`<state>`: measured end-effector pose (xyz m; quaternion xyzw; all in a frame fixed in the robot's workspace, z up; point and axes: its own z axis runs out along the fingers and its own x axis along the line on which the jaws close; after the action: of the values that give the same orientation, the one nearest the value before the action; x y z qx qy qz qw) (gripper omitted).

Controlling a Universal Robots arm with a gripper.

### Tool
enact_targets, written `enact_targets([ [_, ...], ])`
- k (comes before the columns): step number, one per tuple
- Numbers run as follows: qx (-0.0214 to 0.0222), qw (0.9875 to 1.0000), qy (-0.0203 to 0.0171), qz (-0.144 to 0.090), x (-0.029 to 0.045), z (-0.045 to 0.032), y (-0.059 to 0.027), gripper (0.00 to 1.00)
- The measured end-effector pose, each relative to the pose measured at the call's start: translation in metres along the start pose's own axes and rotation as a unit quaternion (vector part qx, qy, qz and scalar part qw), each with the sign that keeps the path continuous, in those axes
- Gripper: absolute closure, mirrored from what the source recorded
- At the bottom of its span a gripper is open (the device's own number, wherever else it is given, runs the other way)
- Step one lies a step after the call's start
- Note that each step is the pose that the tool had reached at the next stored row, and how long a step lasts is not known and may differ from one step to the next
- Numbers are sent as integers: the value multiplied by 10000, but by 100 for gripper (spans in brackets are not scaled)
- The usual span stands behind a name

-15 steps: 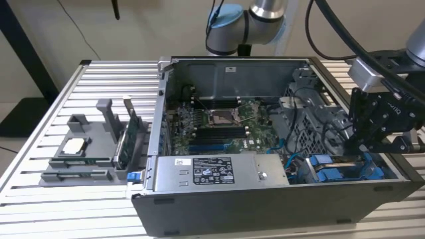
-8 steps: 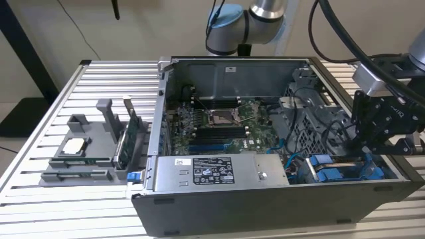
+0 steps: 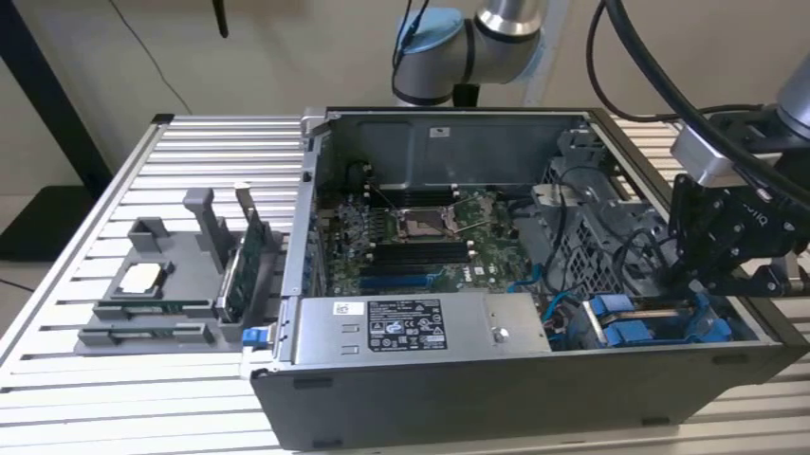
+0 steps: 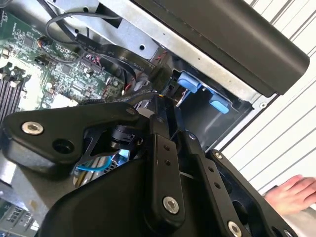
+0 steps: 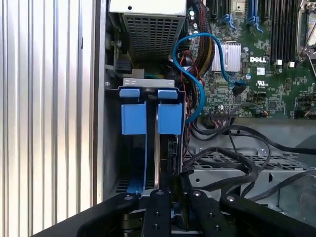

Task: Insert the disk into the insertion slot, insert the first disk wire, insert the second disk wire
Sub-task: 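Insert the first disk wire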

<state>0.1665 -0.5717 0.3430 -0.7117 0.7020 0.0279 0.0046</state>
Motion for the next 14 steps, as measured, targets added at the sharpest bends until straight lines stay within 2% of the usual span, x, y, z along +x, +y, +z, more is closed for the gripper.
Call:
enact_targets([
  [14,-4,10000,-10,-95,2,38,-14,81],
])
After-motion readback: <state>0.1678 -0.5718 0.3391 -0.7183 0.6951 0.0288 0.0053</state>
